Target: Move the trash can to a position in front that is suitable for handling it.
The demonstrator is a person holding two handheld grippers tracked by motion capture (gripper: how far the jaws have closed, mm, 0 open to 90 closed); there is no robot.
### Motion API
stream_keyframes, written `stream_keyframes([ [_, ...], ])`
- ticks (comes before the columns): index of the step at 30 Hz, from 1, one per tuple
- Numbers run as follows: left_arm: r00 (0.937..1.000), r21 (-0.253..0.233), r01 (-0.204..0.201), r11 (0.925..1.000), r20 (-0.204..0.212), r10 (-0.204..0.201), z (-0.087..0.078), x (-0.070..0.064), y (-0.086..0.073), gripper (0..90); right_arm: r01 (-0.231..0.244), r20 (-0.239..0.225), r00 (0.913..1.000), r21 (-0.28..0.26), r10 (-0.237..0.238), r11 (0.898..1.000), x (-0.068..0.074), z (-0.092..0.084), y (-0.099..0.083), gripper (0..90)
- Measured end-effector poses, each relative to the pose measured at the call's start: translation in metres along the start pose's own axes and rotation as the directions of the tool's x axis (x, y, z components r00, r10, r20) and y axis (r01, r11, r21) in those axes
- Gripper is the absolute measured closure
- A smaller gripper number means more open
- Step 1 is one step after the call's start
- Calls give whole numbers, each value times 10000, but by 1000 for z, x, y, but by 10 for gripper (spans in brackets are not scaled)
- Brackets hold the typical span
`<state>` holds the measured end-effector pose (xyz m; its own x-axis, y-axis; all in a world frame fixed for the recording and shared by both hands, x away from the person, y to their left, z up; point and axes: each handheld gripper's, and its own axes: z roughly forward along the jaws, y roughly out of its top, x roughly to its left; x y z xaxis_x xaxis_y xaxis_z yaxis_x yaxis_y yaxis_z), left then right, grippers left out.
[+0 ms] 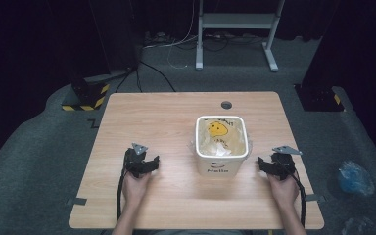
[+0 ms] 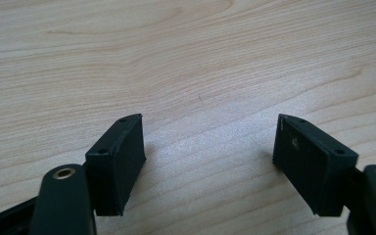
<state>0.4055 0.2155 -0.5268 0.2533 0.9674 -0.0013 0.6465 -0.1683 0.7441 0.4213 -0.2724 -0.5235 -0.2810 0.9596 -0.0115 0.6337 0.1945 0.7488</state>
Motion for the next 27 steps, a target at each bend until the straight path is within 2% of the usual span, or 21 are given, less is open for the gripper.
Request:
stream_keyframes([
  [5, 10000, 22, 24, 10000, 50, -24, 0, 0, 0, 257, 6, 13, 10000, 2, -6, 10000, 0, 0, 0, 297],
  [10, 9996, 57, 234, 9997, -178, -233, 1, -5, 1, 236, 28, -8, 10000, 3, -28, 10000, 0, 0, 0, 292],
  [12, 9991, -13, 274, 9996, -325, -274, 0, -6, 1, 292, 31, -30, 10000, 18, -31, 10000, 0, 0, 0, 291],
  [15, 9989, -25, 312, 9995, -346, -313, 0, -7, 1, 290, -28, 35, 10000, 158, 27, 9999, 0, 0, 1, 272],
  [19, 9993, -36, 347, 9994, -146, -347, 1, -8, 1, 266, -102, 77, 9999, 328, 100, 9994, 2, -2, 1, 263],
  [22, 9984, -103, 546, 9985, 178, -544, 1, -12, 2, 250, -86, -37, 10000, 272, 87, 9996, 5, -3, 1, 258],
  [23, 9984, -103, 546, 9985, 178, -544, 1, -12, 2, 247, -86, -37, 10000, 272, 87, 9996, 5, -3, 1, 258],
  [24, 9977, -144, 552, 9984, 389, -546, 2, -17, 3, 245, -106, -148, 9998, 253, 110, 9996, 7, -3, 0, 258],
  [27, 9980, -135, 418, 9990, 479, -411, 3, -22, 4, 239, -103, -269, 9996, 208, 109, 9997, 9, -3, 0, 258],
])
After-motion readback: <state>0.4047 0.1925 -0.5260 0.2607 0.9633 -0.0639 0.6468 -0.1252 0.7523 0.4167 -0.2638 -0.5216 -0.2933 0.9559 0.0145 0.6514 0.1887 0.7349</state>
